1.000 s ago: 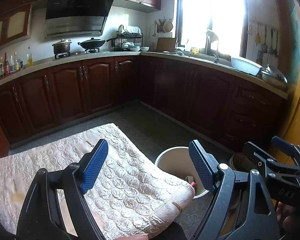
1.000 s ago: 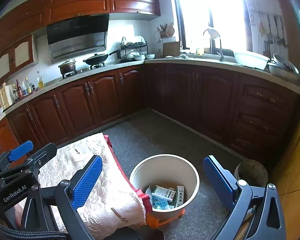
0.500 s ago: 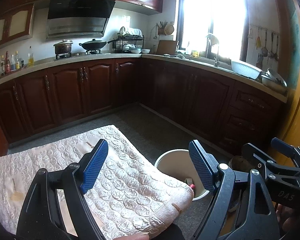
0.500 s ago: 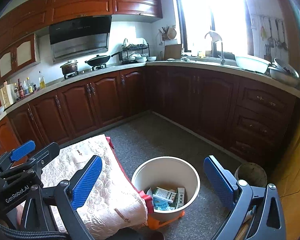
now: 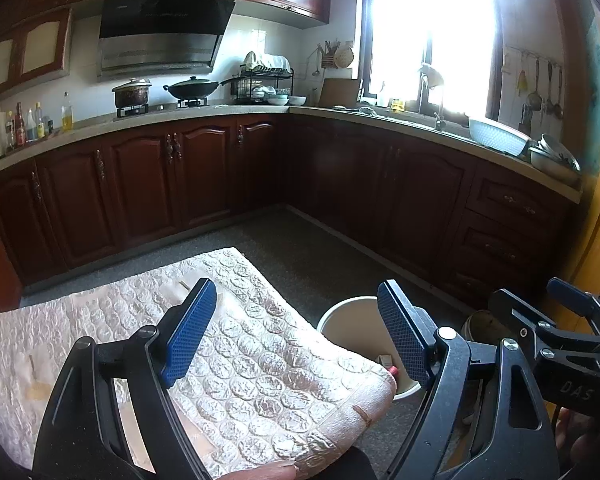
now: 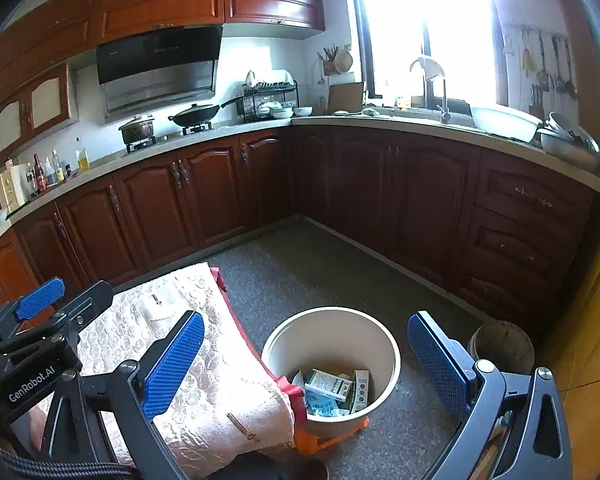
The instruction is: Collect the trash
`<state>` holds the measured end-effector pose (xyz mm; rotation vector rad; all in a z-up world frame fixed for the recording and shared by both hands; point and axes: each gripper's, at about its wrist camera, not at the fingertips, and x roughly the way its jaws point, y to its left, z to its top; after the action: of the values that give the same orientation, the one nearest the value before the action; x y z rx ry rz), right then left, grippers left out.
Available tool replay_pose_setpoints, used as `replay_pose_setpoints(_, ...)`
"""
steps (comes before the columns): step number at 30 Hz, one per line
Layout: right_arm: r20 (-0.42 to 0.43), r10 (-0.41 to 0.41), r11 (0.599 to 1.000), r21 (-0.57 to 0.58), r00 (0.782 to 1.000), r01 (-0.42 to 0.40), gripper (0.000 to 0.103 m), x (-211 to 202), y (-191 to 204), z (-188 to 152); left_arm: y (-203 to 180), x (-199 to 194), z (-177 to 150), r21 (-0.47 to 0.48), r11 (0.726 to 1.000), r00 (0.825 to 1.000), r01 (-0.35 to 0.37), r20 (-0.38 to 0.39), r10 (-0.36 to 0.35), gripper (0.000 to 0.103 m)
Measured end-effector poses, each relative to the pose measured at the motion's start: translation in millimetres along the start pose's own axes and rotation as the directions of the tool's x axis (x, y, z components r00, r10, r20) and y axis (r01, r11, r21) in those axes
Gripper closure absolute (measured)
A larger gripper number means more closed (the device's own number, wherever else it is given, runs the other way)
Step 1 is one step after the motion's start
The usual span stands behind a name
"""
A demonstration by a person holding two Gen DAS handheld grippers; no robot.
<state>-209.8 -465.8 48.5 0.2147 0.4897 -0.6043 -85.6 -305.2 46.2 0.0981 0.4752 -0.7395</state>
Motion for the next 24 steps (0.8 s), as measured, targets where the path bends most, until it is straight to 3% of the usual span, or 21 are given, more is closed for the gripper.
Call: replay_pose_setpoints(24, -0.023, 0.0, 1.0, -0.001, 1.0, -0.001, 0.002, 6.7, 0.0, -3.5, 4.7, 5.8, -4.1, -0.006, 1.0, 1.0, -0.001, -0.021, 0.001, 0.021)
